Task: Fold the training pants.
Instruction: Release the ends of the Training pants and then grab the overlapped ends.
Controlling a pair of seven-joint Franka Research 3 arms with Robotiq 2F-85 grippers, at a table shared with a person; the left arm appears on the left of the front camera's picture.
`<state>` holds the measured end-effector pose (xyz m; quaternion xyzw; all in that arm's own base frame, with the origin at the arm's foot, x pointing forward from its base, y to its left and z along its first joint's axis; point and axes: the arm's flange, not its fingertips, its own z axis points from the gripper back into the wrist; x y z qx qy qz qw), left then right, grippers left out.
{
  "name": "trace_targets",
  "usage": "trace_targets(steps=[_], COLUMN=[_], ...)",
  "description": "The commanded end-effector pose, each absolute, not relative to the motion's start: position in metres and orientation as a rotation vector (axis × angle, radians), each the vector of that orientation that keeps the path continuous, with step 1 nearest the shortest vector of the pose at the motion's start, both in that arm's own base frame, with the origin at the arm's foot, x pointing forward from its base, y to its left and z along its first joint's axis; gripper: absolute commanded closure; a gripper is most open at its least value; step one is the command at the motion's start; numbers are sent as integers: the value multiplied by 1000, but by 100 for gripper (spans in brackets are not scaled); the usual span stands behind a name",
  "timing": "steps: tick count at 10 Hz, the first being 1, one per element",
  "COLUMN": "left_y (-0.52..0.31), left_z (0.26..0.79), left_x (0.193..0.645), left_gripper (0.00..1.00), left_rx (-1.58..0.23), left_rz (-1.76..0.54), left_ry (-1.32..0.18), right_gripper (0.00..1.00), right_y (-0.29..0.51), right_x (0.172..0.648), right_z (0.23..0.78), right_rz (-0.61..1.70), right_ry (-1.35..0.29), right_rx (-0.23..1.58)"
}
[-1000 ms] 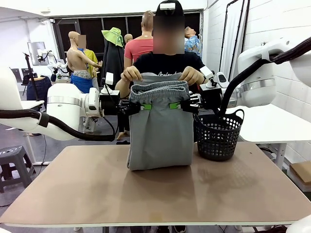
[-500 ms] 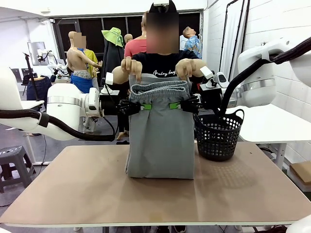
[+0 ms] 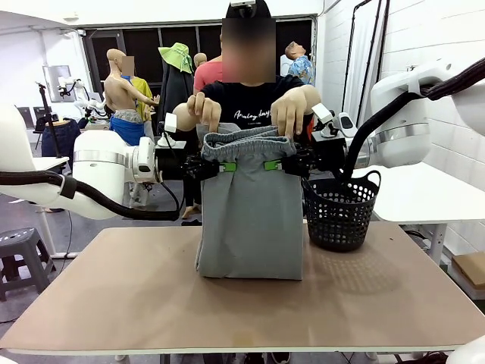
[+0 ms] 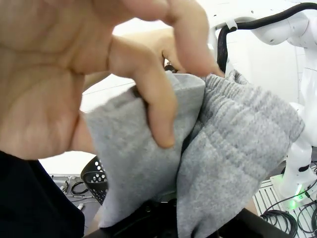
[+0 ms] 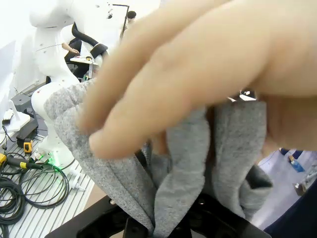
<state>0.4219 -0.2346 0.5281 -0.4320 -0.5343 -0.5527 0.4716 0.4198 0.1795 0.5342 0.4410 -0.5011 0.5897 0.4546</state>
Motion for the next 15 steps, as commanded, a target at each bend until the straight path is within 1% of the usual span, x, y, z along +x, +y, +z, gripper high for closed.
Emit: trace_targets(steps=[1,15], left_y=[-235,-235], left_z=[533,533], left_x=[421,421], left_gripper=[100,100], left_rx=[-1056,-1056], left_rz=[-1338,-1338], left_ry=[-1303,-1303], right_gripper=[100,100], right_y=[179,179], right_x=[418,418], right_z=[535,535], right_rz=[1450,1450], right_ry=[-1257,-1257], right_rx=[1095,1095])
